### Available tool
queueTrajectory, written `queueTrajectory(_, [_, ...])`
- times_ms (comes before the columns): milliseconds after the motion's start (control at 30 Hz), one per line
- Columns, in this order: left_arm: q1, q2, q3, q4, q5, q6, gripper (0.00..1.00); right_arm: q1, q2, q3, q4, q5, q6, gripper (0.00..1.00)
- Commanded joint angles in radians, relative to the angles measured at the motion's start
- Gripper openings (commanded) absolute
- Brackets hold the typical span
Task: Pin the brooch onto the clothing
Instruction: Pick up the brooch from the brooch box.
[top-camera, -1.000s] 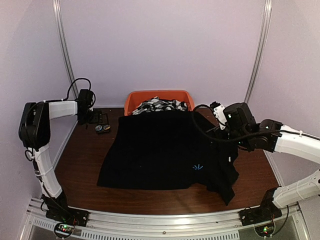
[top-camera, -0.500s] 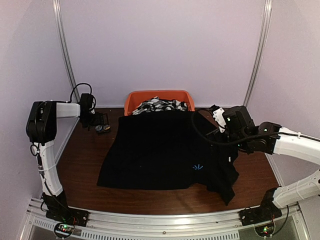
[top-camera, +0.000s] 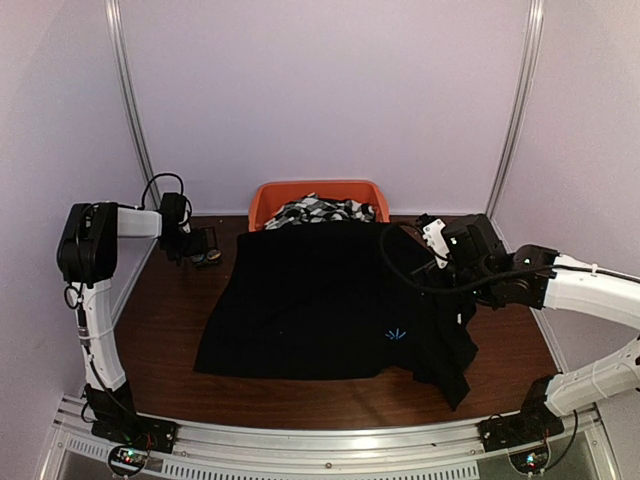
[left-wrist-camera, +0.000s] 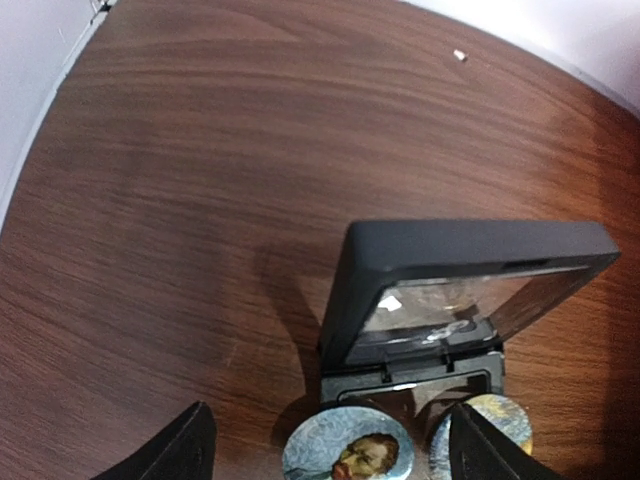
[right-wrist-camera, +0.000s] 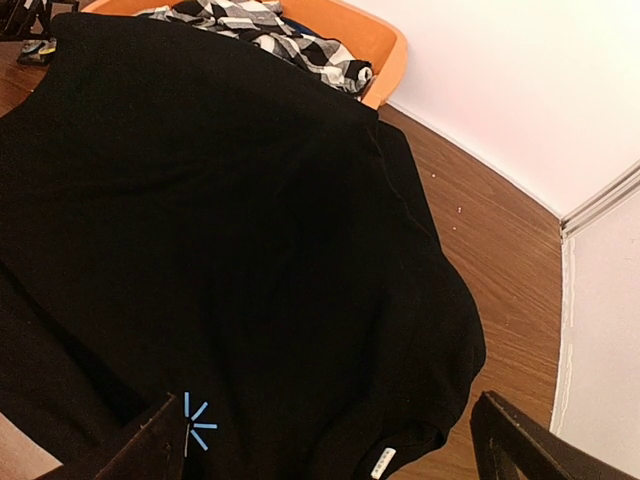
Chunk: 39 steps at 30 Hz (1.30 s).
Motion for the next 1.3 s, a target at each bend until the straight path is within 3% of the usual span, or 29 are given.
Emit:
queueTrajectory(0, [0.002, 0.026, 0.017, 0.024, 0.009, -0.015, 0.81, -0.006, 0.017, -0.010, -0.004, -0.006, -0.008, 1.00])
queueTrajectory(300, [0.003, 0.035, 0.017, 0.018, 0.016, -0.023, 0.73, -0.006, 0.029, -0.005, -0.001, 0.000, -0.015, 1.00])
queueTrajectory(533, [0.001, 0.035, 0.014, 0.024, 0.041, -0.015, 0.61, -0.006, 0.030, -0.009, -0.004, 0.008, -0.015, 1.00])
queueTrajectory(1267, [-0.003, 0.029, 0.010, 0.032, 0.082, 0.001, 0.40, -0.005, 0.035, -0.003, -0.015, 0.018, -0.021, 1.00])
